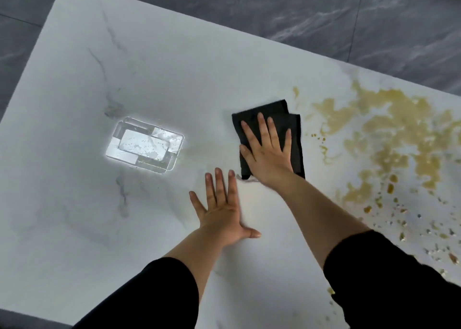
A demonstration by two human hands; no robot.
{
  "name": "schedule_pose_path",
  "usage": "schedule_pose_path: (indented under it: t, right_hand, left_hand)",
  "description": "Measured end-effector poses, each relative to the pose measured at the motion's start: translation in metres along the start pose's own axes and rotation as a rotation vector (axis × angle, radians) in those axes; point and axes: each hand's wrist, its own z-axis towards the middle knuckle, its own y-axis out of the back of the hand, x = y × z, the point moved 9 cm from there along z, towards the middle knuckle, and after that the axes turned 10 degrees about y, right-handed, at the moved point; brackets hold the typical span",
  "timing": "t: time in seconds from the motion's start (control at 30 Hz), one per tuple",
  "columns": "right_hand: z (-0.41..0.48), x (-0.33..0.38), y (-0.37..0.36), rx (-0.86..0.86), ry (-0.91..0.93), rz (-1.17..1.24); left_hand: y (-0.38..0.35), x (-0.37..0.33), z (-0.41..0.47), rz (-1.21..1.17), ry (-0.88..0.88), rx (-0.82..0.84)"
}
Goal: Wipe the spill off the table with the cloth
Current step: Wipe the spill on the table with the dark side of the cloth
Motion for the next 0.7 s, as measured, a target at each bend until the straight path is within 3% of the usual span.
schedule_pose_path:
  t: [0.2, 0.33, 0.53, 0.7]
  right_hand:
    - [-0.121, -0.031, -0.048, 0.053, -0.187, 0.036]
    - [-0.103, -0.042, -0.042, 0.013, -0.234, 0.067]
    - [-0.011, -0.114, 0.017, -0.077, -0.436, 0.129]
    - [-0.027, -0.104, 0.009, -0.047, -0.374, 0.099]
  left_hand:
    - [0.004, 0.000, -0.003, -0.010, 0.019, -0.016]
    - [0.005, -0.001, -0.003, -0.008, 0.016, -0.012]
    - [0.004, -0.001, -0.004, -0.015, 0.011, 0.002]
    - [0.004, 0.000, -0.005, -0.009, 0.009, -0.001]
